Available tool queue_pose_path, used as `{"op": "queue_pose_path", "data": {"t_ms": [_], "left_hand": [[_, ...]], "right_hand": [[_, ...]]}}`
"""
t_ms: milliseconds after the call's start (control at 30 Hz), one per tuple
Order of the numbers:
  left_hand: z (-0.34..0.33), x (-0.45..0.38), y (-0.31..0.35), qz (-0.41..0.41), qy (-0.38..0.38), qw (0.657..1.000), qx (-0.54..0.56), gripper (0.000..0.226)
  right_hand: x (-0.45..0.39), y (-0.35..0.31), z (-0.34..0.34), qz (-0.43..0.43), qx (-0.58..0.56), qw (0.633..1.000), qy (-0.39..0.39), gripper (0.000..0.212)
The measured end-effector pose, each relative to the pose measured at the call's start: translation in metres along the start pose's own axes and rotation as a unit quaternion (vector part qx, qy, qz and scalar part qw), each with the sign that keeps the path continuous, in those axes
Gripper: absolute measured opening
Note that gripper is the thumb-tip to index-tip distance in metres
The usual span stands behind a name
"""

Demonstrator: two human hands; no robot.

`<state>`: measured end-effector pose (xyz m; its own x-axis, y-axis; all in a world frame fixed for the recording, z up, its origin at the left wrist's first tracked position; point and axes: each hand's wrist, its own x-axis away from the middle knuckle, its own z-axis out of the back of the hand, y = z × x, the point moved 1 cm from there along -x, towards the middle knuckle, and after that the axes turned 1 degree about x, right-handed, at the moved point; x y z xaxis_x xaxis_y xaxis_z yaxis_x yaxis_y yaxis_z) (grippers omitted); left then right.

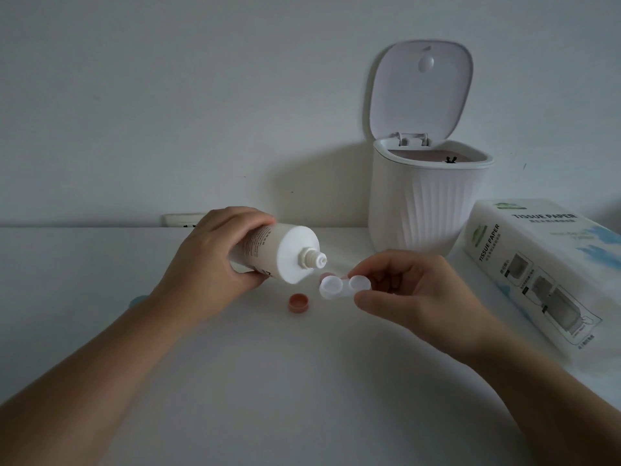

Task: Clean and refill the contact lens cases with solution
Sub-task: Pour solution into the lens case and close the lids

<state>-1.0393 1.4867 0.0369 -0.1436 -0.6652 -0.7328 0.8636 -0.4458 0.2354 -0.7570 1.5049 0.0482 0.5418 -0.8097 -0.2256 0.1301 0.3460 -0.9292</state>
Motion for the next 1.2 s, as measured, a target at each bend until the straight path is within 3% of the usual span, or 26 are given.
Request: {"op": "queue_pose_path", "data": {"t_ms": [1200], "left_hand": [[0.001, -0.007, 0.01, -0.084, 0.061, 0.992, -0.066, 0.058]], "right_hand": [[0.002, -0.007, -0.003, 0.018, 0.038, 0.999, 0.003, 0.021]]}}
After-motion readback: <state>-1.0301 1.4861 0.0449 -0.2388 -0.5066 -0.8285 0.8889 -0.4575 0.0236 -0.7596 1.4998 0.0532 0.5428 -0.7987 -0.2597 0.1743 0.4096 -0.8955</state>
